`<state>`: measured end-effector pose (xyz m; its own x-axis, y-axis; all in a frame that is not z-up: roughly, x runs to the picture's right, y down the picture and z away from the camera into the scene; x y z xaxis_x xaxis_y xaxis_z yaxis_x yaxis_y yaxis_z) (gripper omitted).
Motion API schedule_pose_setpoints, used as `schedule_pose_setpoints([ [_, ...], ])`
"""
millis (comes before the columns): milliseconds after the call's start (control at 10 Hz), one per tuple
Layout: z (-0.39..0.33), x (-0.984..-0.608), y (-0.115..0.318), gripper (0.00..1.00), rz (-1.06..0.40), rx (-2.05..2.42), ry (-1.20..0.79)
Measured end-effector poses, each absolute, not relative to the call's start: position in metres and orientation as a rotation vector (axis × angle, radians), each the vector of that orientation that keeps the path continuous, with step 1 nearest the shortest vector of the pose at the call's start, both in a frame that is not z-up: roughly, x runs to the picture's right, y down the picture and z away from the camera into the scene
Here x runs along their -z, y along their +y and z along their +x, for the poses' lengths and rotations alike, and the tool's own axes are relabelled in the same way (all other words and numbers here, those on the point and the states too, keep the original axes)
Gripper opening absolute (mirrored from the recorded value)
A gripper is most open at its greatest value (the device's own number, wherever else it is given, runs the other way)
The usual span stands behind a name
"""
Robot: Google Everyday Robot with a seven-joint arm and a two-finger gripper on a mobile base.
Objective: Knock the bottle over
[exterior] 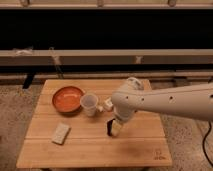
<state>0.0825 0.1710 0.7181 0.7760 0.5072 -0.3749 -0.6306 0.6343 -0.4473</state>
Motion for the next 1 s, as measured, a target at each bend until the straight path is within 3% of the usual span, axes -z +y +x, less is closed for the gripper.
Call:
schedule_pose_setpoints([
  [300,0.1,-0.705,0.19,0.8,-0.618,-0.644,0.296],
  [1000,0.055,-0.659,0.265,0.8,-0.775,-0.468,0.348],
])
